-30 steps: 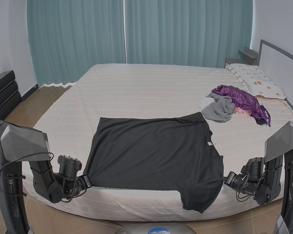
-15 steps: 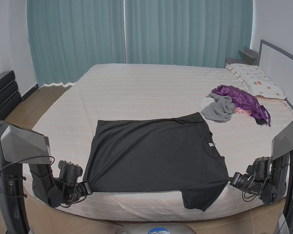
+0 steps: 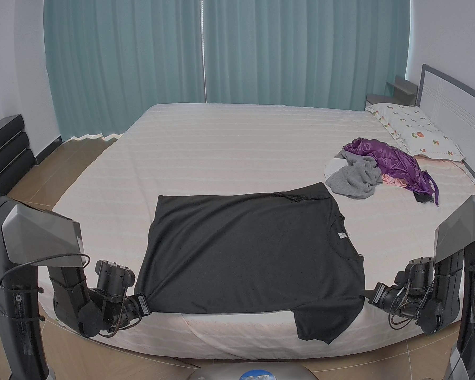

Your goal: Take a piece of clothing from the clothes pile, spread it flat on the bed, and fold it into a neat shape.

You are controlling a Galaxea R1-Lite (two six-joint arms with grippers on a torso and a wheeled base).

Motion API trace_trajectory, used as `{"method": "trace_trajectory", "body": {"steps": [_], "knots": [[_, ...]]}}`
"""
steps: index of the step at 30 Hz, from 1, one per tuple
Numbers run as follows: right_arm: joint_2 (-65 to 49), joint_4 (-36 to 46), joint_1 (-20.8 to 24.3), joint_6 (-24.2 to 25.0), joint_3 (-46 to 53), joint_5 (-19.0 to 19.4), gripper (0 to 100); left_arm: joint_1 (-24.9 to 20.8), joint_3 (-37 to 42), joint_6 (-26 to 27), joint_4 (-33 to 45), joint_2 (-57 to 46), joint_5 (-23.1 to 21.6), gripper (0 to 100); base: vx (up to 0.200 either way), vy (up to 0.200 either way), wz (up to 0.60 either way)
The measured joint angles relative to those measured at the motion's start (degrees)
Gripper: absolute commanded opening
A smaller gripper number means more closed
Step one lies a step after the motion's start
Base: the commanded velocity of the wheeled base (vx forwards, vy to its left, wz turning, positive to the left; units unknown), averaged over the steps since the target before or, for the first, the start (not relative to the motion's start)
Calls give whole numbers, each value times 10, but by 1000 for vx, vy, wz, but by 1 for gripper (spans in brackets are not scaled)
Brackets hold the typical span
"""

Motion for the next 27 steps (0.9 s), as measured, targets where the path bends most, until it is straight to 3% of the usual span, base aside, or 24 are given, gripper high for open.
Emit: {"method": "trace_trajectory", "body": {"steps": [5, 15, 22, 27], "knots": [[2, 0, -2, 22, -1, 9, 100, 0, -1, -3, -1, -2, 0, 100, 0, 0, 0], [-49, 0, -9, 122, 28, 53, 100, 14, 3, -4, -1, -45, -7, 100, 0, 0, 0], [-65, 0, -11, 148, 41, 57, 100, 14, 7, -72, 2, -59, -97, 100, 0, 0, 0], [-67, 0, -12, 154, 43, 58, 100, 5, 34, -79, 6, -69, -144, 100, 0, 0, 0]]}}
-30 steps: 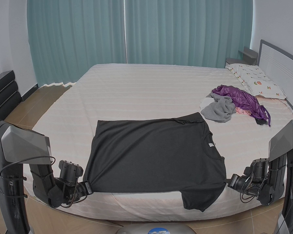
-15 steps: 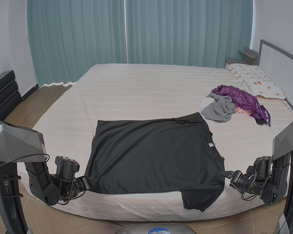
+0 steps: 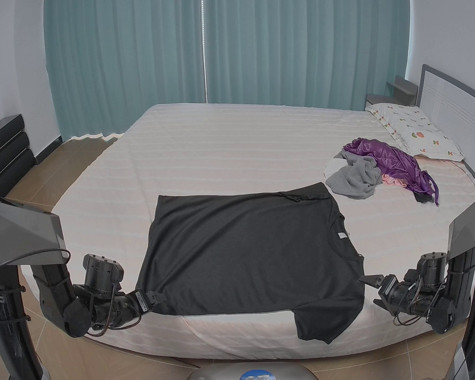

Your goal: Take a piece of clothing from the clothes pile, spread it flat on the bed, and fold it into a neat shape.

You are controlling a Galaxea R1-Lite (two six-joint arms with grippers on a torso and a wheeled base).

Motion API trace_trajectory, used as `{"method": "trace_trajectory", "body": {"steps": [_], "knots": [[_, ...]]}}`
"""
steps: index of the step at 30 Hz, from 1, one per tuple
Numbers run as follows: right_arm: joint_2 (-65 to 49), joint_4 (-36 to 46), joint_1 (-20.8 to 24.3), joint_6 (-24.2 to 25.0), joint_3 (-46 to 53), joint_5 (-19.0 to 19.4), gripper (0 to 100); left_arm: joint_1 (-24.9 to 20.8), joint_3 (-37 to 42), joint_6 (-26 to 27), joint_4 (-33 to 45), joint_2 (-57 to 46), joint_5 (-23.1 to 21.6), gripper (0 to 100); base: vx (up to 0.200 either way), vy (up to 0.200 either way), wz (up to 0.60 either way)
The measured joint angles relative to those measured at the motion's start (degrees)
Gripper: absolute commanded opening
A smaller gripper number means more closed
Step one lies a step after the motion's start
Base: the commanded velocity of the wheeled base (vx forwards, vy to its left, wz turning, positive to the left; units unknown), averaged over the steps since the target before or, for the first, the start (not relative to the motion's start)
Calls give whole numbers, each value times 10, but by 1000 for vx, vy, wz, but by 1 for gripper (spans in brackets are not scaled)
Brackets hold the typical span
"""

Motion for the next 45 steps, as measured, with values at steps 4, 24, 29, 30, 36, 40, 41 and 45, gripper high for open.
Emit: {"method": "trace_trajectory", "body": {"steps": [4, 24, 29, 30, 36, 40, 41, 45], "knots": [[1, 0, -1, 2, 0, 0, 100, -19, 16, 2, 2, -4, -2, 100, 0, 0, 0], [3, 0, -2, 3, 0, 0, 100, -56, -58, 44, -5, 66, 127, 100, 0, 0, 0], [3, 0, -3, 3, -1, 0, 100, -52, -78, 51, -18, 89, 175, 100, 0, 0, 0], [3, 0, -3, 3, -1, 0, 100, -50, -79, 52, -22, 91, 178, 100, 0, 0, 0], [5, 0, -3, 3, -2, 0, 100, -45, -69, 76, -57, 88, 222, 100, 0, 0, 0], [6, 0, -3, 2, -1, 0, 100, -40, -52, 103, -108, 77, 242, 100, 0, 0, 0], [6, 0, -3, 2, -1, 0, 100, -39, -45, 111, -122, 74, 245, 100, 0, 0, 0], [6, 0, -3, 2, 0, 0, 100, -36, -10, 143, -154, 54, 250, 100, 0, 0, 0]]}}
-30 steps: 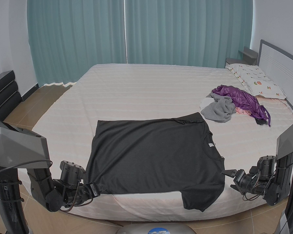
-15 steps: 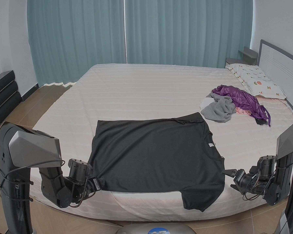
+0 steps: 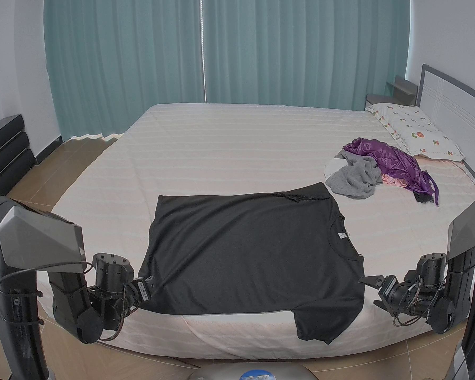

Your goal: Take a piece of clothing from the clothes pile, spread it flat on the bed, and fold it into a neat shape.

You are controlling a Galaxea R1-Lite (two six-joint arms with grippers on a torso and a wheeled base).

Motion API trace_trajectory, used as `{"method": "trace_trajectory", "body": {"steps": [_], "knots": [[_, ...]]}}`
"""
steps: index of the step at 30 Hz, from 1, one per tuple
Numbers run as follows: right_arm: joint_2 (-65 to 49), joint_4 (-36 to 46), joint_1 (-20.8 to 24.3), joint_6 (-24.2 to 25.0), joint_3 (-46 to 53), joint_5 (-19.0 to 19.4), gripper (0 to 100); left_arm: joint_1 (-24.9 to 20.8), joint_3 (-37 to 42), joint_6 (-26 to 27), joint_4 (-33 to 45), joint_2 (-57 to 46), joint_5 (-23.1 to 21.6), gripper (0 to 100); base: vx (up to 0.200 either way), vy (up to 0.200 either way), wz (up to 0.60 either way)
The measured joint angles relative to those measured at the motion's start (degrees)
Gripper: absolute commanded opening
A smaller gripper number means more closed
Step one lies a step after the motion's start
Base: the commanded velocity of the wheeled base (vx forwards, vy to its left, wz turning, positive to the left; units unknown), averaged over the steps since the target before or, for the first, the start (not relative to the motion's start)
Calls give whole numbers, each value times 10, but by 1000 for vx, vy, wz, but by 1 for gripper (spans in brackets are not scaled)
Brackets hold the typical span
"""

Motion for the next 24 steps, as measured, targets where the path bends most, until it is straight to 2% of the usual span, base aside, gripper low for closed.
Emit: {"method": "trace_trajectory", "body": {"steps": [6, 11, 18, 24], "knots": [[1, 0, 0, 0, 0, 0, 100, 2, 32, 22, -5, -21, -2, 100, 0, 0, 0], [1, 0, 0, 0, 0, 0, 100, 17, 23, 14, -5, -18, -36, 100, 0, 0, 0], [5, 0, 0, 0, 0, 0, 100, 56, -16, -51, -5, -10, -132, 100, 0, 0, 0], [9, 0, 1, 0, 0, 0, 100, 83, -47, -105, -6, -7, -149, 100, 0, 0, 0]]}}
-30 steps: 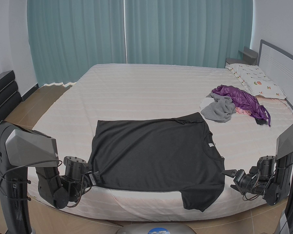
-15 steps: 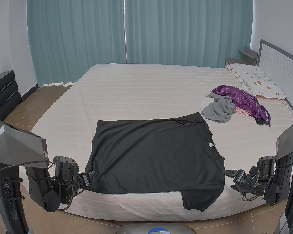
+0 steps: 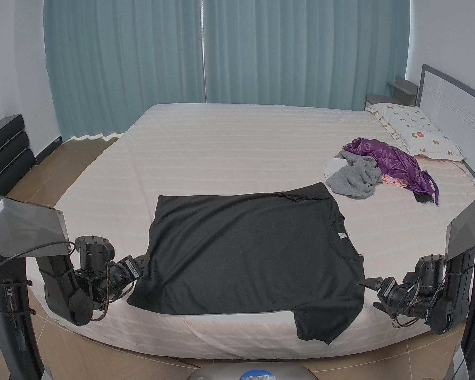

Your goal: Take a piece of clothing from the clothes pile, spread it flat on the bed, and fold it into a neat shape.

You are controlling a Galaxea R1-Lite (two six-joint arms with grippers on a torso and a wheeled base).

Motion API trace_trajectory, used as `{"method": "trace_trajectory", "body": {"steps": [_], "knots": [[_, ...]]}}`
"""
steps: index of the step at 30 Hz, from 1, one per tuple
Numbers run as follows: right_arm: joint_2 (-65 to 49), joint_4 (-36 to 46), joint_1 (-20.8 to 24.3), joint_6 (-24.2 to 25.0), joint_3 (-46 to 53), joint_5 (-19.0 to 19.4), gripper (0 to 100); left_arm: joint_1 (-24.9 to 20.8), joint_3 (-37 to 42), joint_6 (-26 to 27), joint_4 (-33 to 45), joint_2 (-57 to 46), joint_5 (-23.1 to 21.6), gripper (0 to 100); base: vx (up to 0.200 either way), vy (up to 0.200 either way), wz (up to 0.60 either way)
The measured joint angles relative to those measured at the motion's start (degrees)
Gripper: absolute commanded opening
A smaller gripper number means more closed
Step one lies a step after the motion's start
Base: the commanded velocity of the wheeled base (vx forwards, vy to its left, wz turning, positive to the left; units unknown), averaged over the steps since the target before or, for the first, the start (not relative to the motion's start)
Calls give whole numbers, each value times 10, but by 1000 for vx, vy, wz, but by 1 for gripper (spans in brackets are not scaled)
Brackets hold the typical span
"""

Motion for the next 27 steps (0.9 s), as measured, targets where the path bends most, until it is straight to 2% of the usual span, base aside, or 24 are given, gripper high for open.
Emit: {"method": "trace_trajectory", "body": {"steps": [3, 8, 17, 27], "knots": [[1, 0, 0, 0, 0, 0, 100, 4, -14, -22, 1, 0, 0, 100, 0, 0, 0], [2, 0, 0, 0, 0, 0, 100, 7, -21, -25, 1, 1, -1, 100, 0, 0, 0], [2, 0, 0, 0, 0, 0, 100, 16, -20, -27, 2, 3, -5, 100, 0, 200, 0], [2, 0, 0, 1, -1, 0, 100, 16, -18, -31, 0, 5, -5, 100, 0, 0, 0]]}}
